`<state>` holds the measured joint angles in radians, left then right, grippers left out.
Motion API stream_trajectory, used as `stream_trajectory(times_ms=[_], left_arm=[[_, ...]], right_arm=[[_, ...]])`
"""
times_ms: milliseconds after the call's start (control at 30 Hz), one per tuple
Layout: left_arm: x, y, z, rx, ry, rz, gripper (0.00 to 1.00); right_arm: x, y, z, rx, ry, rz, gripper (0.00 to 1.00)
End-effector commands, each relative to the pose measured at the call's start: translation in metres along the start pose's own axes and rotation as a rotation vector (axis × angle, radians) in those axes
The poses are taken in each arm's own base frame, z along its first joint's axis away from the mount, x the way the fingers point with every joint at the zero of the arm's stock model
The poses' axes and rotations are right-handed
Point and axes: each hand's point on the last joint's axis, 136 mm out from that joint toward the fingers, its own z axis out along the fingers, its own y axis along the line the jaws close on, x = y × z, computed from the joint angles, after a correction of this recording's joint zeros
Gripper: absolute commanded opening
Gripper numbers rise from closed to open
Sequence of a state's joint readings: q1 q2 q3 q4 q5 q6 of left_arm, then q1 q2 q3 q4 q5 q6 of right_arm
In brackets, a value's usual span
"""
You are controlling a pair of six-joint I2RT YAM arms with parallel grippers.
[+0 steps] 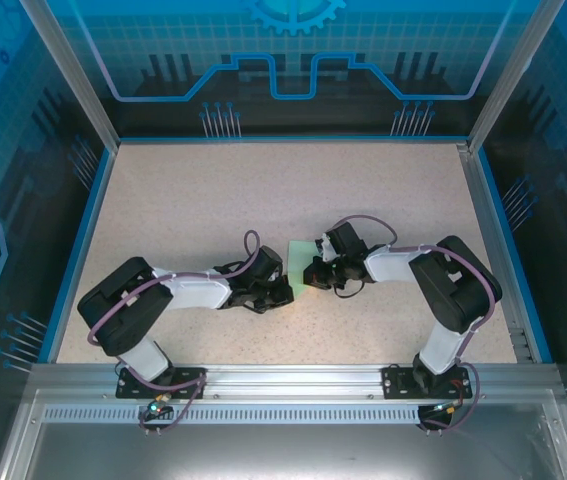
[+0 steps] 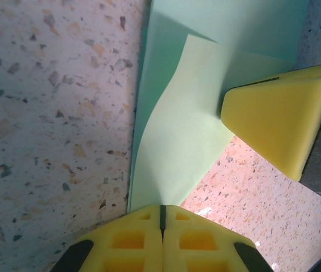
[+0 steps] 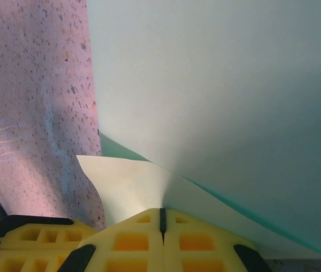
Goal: Fold a paper plane with a square sheet of paper (pick it up from the middle)
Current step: Third fold the triangle at the center of the table.
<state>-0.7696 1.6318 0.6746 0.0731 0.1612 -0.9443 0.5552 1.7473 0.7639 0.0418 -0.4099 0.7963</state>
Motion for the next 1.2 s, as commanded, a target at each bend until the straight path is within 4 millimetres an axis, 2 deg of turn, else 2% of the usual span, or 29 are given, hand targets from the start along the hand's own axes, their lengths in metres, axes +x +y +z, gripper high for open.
stream_trajectory(times_ms=[0,233,467,600,667,833,933,1033,1167], left_arm=[[0.023,0.052,0.005,-0.187,0.069,-0.052,0.07],[0.027,0.059,0.002,-0.212,0.080,-0.041,0.07],[0.025,0.059,-0.001,-0.215,0.073,-0.028,0.07],[0.020,0.047,-0.006,-0.190,0.062,0.006,0.08],[0.014,0.034,-0.012,-0.156,0.041,0.036,0.09],[-0.007,-0.005,-0.036,-0.028,-0.057,0.112,0.20],[-0.019,-0.023,-0.041,0.032,-0.107,0.139,0.21],[-0.029,-0.029,-0.040,0.042,-0.144,0.140,0.22],[-0.042,-0.024,-0.034,0.007,-0.176,0.118,0.22]], right_arm=[[-0.006,-0.026,0.001,0.057,-0.023,0.008,0.00],[-0.038,-0.034,-0.018,0.003,-0.120,-0.031,0.00],[-0.065,-0.060,-0.046,0.067,-0.212,-0.003,0.00],[-0.071,-0.051,-0.065,0.069,-0.253,-0.017,0.00],[-0.066,-0.043,-0.074,0.058,-0.255,-0.016,0.02],[-0.041,-0.032,-0.078,0.020,-0.210,0.025,0.25],[-0.026,-0.026,-0.074,-0.032,-0.173,0.066,0.36],[-0.014,-0.017,-0.069,-0.072,-0.130,0.075,0.42],[-0.006,-0.005,-0.057,-0.098,-0.063,0.043,0.43]])
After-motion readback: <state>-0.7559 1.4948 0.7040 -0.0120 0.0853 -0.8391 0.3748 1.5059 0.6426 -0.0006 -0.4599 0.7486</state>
